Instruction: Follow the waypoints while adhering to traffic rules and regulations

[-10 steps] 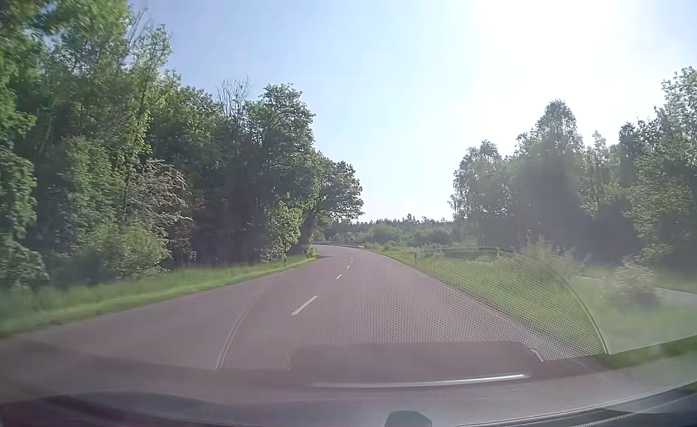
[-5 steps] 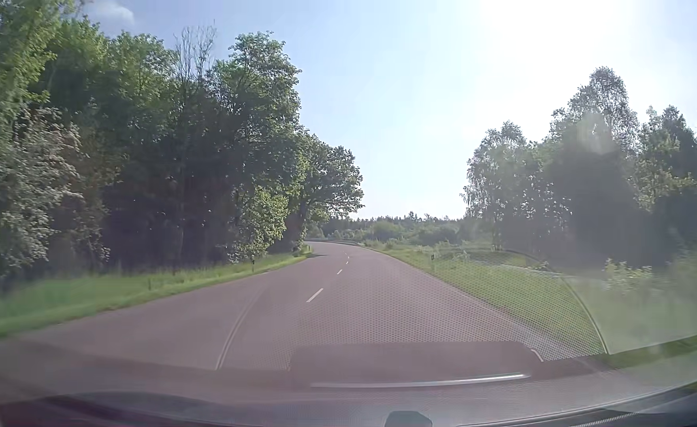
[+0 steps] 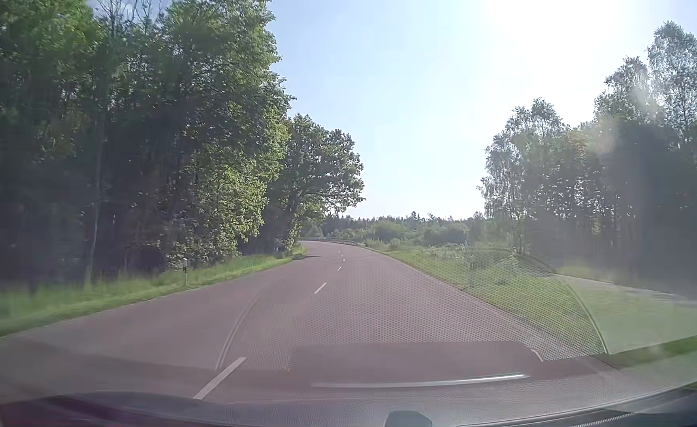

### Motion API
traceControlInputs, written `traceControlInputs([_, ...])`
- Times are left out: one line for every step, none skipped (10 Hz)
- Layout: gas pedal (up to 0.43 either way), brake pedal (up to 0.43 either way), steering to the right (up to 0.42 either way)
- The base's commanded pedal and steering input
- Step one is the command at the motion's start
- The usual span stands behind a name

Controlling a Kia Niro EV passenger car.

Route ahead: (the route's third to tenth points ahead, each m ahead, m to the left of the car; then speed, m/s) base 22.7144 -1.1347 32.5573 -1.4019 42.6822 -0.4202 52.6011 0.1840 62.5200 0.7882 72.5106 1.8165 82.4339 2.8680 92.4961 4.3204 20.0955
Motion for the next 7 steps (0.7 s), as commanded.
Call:
traceControlInputs([0.150, 0.000, -0.004])
traceControlInputs([0.138, 0.000, -0.005])
traceControlInputs([0.138, 0.000, -0.005])
traceControlInputs([0.118, 0.000, -0.005])
traceControlInputs([0.110, 0.000, -0.005])
traceControlInputs([0.110, 0.000, -0.005])
traceControlInputs([0.110, 0.000, -0.005])
